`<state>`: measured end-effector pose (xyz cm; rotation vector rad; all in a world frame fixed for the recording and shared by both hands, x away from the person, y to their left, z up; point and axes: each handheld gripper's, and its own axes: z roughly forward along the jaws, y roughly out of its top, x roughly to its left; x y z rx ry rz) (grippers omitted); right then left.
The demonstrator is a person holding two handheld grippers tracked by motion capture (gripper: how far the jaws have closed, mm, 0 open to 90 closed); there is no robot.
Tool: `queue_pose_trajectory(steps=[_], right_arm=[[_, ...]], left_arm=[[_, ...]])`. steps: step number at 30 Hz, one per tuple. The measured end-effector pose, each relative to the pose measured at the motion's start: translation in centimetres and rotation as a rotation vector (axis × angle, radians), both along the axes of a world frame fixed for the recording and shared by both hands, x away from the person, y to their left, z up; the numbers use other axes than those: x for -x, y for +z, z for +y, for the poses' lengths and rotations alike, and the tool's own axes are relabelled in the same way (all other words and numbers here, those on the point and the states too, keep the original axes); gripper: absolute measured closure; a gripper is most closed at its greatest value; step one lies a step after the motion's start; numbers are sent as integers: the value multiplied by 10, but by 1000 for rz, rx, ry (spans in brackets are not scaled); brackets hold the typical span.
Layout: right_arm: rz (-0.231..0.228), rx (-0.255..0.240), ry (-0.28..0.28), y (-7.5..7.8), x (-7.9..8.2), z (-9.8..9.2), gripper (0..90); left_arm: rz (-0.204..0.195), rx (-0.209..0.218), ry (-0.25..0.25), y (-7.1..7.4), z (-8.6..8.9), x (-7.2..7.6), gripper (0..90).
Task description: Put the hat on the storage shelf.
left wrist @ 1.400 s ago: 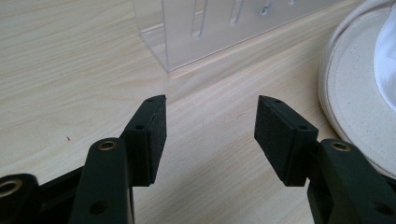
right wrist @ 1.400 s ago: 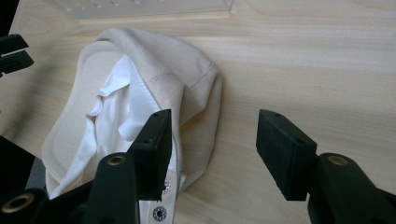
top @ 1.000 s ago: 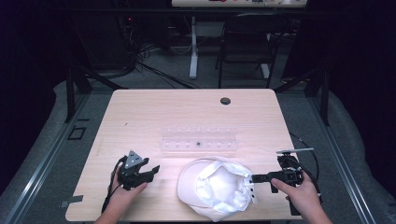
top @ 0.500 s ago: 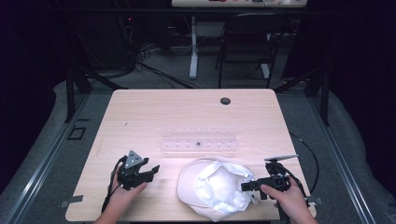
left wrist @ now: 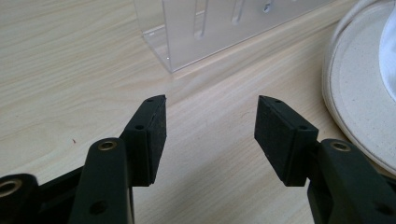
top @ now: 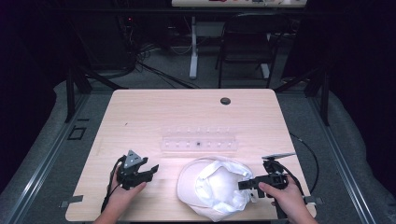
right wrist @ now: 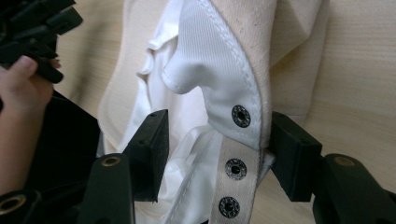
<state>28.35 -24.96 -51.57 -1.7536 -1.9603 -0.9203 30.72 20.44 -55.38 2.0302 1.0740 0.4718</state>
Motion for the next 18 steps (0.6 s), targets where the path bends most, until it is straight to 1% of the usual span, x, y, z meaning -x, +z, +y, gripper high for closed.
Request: queue_pose_trajectory(steps=[1, 2, 3, 4, 5, 6, 7, 8, 9, 10, 11, 12, 13, 14, 15, 16, 17, 18], right_arm=[[-1, -12, -3, 2, 0, 0, 437], [-1, -38, -5, 9, -2, 0, 443], [-2, -41, -7, 11, -2, 0, 449], [-8, -39, -21, 13, -3, 1, 458], [-4, -35, -3, 16, -4, 0, 481], [-4, -38, -5, 18, -5, 1, 512], [-4, -38, -5, 18, -5, 1, 512], [-3, -35, -27, 23, -6, 2, 560], [-9, -30, -21, 23, -8, 2, 573], [4, -27, -20, 25, -9, 3, 590], [-6, -30, -23, 25, -10, 4, 604], [2, -26, -28, 26, -10, 4, 624], [2, -26, -28, 26, -10, 4, 624], [2, -19, -39, 27, -12, 7, 662], [2, -19, -39, 27, -12, 7, 662], [4, -2, -30, 28, -14, 9, 684], [8, 11, -9, 29, -15, 9, 696], [9, 11, -10, 29, -16, 10, 710]], left_arm=[[1, 3, 3, 0, 1, 0, 440], [2, 1, 5, 0, 1, 0, 440], [2, 2, 6, 0, 2, -1, 440], [3, 3, 9, 0, 2, 0, 440], [1, 2, 5, 0, 2, -1, 440], [1, -2, 3, 0, 2, -1, 440], [1, -2, 3, 0, 2, -1, 440], [2, -3, 2, 0, 2, -1, 440], [1, -4, 1, 0, 2, -1, 440], [0, -4, 2, 0, 2, -1, 440], [0, -1, 6, 0, 3, -1, 440], [1, 5, 10, 0, 3, -2, 440], [1, 5, 10, 0, 3, -2, 440], [1, 7, 14, 0, 4, -2, 440], [0, 8, 16, 0, 5, -2, 440], [2, 8, 19, 0, 6, -3, 440], [3, 11, 20, 1, 6, -3, 440], [4, 11, 19, 1, 7, -3, 440]])
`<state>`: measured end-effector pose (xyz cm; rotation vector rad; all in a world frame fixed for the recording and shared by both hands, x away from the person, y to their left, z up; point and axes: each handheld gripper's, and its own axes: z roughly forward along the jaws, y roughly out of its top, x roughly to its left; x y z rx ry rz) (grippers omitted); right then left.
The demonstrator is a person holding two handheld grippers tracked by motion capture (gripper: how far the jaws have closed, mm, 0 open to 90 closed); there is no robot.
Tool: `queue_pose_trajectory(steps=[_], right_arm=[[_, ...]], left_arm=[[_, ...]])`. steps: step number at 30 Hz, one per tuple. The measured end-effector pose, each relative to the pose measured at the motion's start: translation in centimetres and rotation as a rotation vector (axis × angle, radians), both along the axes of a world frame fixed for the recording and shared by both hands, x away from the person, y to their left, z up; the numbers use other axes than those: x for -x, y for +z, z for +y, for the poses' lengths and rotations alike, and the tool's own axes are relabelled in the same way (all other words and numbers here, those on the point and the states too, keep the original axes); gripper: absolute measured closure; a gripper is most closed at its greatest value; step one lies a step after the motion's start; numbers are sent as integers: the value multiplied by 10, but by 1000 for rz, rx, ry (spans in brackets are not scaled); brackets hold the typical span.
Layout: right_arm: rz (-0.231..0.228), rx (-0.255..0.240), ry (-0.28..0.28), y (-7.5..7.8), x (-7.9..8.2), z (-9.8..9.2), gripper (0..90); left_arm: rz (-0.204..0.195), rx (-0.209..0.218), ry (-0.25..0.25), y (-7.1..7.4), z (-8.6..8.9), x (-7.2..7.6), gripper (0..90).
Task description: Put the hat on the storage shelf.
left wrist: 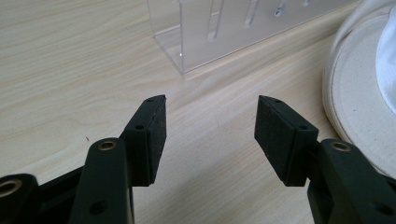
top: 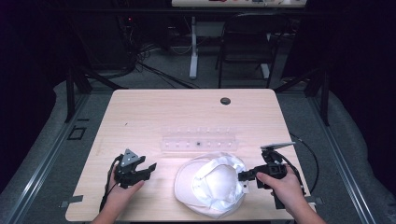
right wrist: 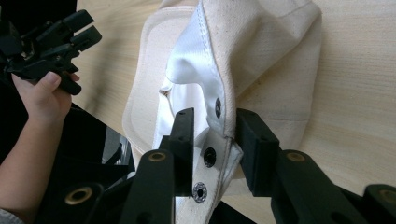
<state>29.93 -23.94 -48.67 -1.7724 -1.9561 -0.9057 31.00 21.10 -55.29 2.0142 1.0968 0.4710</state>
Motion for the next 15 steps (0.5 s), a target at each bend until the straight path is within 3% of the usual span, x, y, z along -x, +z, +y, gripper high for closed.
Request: queue_pose_trajectory(steps=[15], right_arm=[[8, 108, 11, 18, -12, 15, 812]], left_arm=[[-1, 3, 2, -1, 0, 0, 440]])
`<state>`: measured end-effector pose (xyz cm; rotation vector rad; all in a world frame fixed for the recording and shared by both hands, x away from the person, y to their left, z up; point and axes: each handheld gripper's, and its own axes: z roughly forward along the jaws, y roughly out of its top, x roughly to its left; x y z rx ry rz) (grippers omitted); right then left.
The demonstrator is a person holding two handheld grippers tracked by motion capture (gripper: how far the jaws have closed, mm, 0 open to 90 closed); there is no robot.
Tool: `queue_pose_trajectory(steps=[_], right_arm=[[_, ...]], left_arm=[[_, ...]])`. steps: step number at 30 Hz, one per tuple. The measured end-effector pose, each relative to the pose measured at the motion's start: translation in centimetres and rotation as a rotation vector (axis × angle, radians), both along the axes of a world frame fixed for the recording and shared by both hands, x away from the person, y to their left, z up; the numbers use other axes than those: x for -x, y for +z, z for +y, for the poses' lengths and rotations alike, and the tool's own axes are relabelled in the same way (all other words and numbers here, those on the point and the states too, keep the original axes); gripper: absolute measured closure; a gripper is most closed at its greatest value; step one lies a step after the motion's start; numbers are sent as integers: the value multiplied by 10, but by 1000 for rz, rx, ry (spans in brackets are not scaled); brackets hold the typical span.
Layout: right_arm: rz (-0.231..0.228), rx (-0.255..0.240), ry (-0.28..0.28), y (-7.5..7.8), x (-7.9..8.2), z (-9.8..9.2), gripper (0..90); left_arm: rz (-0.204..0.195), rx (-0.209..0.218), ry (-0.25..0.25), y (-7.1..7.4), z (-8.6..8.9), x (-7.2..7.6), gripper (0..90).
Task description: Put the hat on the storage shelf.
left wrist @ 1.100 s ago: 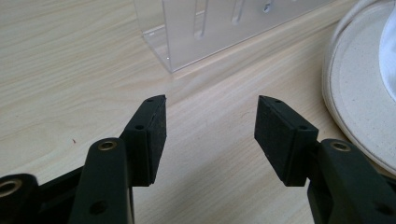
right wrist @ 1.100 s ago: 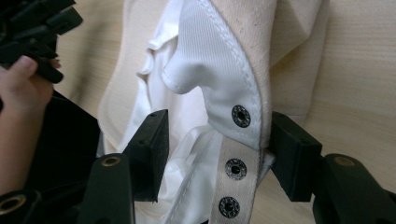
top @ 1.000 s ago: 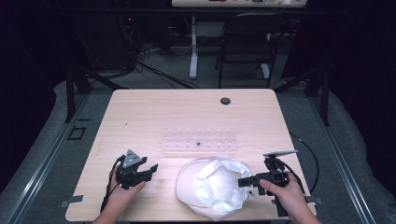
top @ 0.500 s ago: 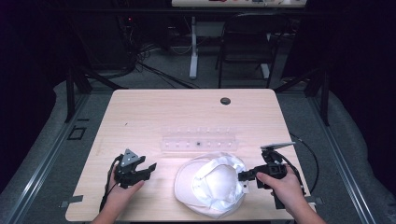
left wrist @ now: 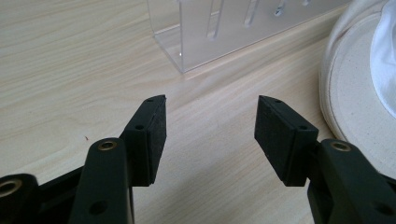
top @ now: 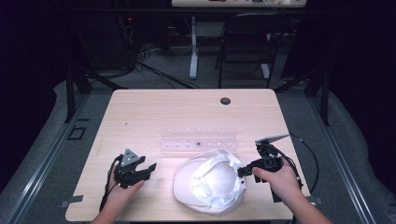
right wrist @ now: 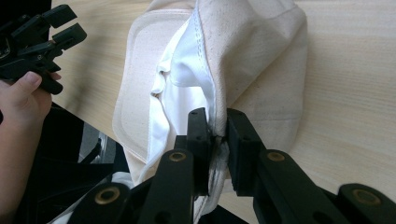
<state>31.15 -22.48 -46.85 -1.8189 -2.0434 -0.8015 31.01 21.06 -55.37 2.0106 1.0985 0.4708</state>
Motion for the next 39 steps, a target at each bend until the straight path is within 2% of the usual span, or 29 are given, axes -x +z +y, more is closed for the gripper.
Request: queue_pose_trajectory(steps=[6, 10, 12, 13, 15, 18, 20, 26, 31, 33, 34, 39], right_arm=[[-12, 32, 13, 11, -5, 5, 816], [-13, 83, 30, 22, -10, 11, 818], [-15, 90, 24, 24, -11, 12, 818], [-11, 103, 45, 27, -12, 12, 818], [-21, 128, 43, 34, -14, 16, 818], [-13, 137, 44, 40, -17, 17, 818], [-18, 149, 26, 44, -18, 19, 819], [-13, 174, 35, 57, -22, 24, 819], [-14, 228, 46, 65, -26, 30, 819], [-12, 238, 53, 70, -27, 32, 820], [-19, 237, 33, 71, -27, 34, 820], [-11, 273, 50, 81, -31, 35, 819]], left_arm=[[1, -2, -3, 0, 0, 0, 440], [2, -3, -5, 0, 0, 0, 440], [-1, -6, -5, 0, 0, 0, 440], [-1, -8, -7, 0, -1, 0, 440], [0, -5, -6, -1, -1, 0, 440], [0, -9, -10, 0, -1, 0, 440], [2, -6, -10, -1, -2, 1, 440], [-4, -7, -11, -1, -3, 0, 440], [4, -12, -15, -2, -4, 0, 440], [3, -14, -17, -2, -3, 0, 440], [4, -11, -14, -2, -3, 0, 440], [9, -15, -19, -2, -3, 0, 440]])
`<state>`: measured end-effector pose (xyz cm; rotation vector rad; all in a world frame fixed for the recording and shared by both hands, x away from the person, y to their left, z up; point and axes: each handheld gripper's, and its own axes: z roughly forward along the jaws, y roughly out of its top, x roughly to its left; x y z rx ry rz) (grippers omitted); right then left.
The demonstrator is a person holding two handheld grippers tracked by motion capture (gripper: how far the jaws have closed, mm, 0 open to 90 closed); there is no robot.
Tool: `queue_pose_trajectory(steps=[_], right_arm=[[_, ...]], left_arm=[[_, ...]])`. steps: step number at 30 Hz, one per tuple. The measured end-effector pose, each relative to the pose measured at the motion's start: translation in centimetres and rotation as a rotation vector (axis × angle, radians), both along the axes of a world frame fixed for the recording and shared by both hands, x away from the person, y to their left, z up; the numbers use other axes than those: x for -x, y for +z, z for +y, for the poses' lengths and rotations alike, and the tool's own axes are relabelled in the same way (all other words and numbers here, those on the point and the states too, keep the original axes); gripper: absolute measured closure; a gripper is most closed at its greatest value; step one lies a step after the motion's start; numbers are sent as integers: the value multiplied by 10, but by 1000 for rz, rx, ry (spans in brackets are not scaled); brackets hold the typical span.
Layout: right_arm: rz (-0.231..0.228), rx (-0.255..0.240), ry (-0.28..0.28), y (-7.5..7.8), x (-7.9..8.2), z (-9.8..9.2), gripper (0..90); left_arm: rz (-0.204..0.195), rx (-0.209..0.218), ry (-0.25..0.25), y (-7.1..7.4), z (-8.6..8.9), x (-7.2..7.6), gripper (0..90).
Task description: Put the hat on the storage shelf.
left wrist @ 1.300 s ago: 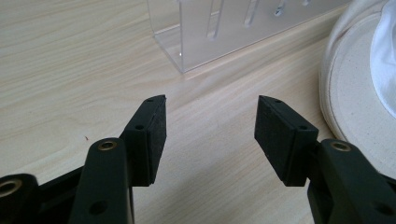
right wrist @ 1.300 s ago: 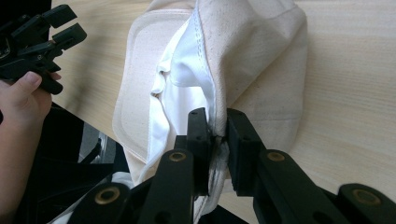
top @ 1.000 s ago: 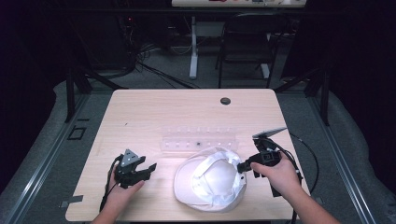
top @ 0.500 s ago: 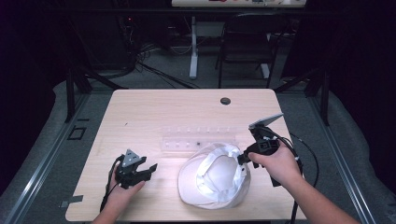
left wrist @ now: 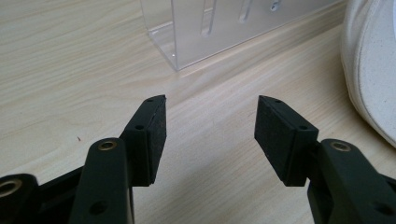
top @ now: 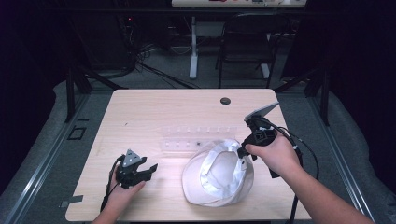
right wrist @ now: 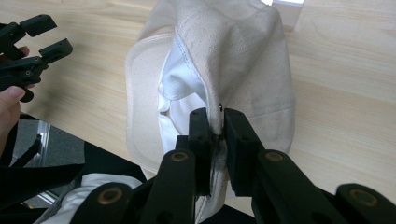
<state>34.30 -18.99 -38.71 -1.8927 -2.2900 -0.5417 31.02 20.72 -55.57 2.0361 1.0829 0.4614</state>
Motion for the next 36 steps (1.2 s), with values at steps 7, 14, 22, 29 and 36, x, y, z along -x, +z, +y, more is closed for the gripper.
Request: queue_pose_trajectory(steps=[7, 14, 22, 29, 36], right_arm=[[8, 7, -5, 14, -2, 2, 820], [11, -31, -22, 21, -3, 0, 820], [44, -118, -29, 29, -4, -5, 821], [65, -210, -17, 33, -2, -9, 822], [55, -295, -7, 36, 0, -11, 823]], left_arm=[[-1, -1, -2, 0, 0, 0, 440], [4, -2, -3, 1, 0, 0, 440], [-2, 0, 0, 0, -1, 0, 440], [-4, -1, 0, 0, -1, 1, 440], [-8, -2, -3, -1, -2, 0, 440]])
